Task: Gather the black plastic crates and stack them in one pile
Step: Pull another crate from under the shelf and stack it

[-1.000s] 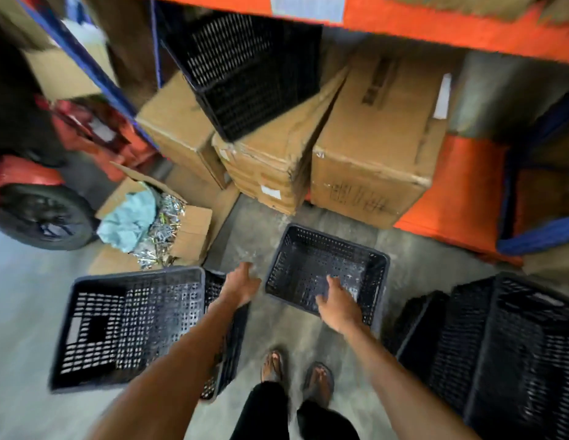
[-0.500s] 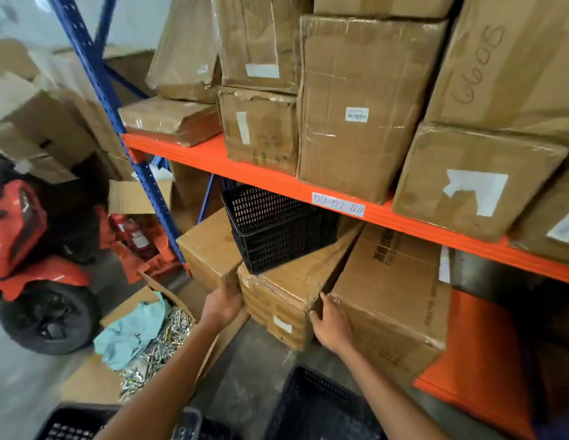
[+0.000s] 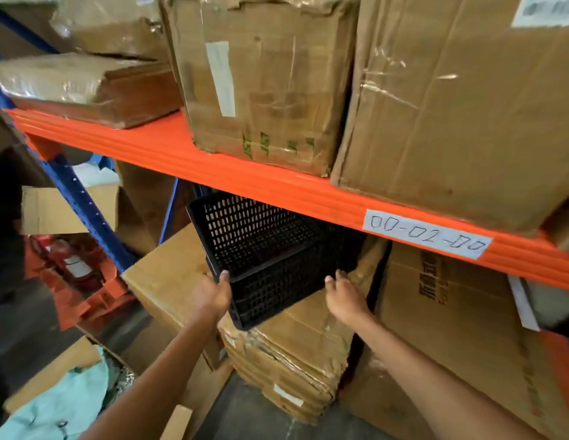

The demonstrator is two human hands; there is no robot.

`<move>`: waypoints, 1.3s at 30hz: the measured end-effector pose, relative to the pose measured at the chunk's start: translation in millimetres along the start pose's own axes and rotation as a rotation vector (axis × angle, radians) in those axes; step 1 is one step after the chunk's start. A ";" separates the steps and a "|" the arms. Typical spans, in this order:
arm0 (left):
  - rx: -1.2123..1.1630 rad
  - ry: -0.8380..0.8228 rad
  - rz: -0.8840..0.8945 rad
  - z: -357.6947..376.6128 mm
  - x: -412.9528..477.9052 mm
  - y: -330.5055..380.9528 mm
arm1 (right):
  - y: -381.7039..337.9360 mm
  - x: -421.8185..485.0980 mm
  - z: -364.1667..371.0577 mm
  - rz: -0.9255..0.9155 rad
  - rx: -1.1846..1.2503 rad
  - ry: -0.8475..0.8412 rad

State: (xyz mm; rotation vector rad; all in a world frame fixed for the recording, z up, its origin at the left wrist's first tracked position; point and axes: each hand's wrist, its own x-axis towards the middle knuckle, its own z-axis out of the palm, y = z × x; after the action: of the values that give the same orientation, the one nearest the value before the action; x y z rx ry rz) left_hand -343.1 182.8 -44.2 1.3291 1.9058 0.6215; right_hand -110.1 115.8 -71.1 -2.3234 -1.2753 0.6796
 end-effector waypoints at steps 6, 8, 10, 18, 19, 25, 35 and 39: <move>-0.234 0.155 -0.064 53.8 82.7 8.6 | -44.7 116.2 18.9 0.250 0.257 0.081; -0.232 0.214 -0.063 62.6 89.1 3.4 | -53.2 137.3 28.3 0.329 0.336 0.129; -0.233 0.233 -0.044 68.4 91.7 -0.6 | -56.0 148.2 39.5 0.381 0.326 0.204; -0.178 0.151 0.007 42.7 104.1 -14.4 | -72.3 121.4 31.5 0.461 0.450 0.211; -0.146 0.138 0.023 33.5 107.5 -19.1 | -72.8 111.5 34.7 0.475 0.501 0.197; 0.095 0.057 0.158 -39.5 121.0 -63.4 | -77.7 18.6 88.2 0.693 0.762 0.157; 0.232 0.097 0.203 -55.1 122.6 -88.2 | -47.9 3.3 41.5 0.964 0.639 0.378; 0.241 0.093 0.204 -53.7 123.9 -89.3 | -1.3 8.4 16.4 0.881 0.331 0.505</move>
State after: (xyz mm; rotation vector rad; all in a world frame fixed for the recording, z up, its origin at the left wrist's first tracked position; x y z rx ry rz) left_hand -463.5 268.1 -110.7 1.6893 1.9834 0.5754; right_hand -116.7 125.5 -85.3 -2.4656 0.1132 0.4367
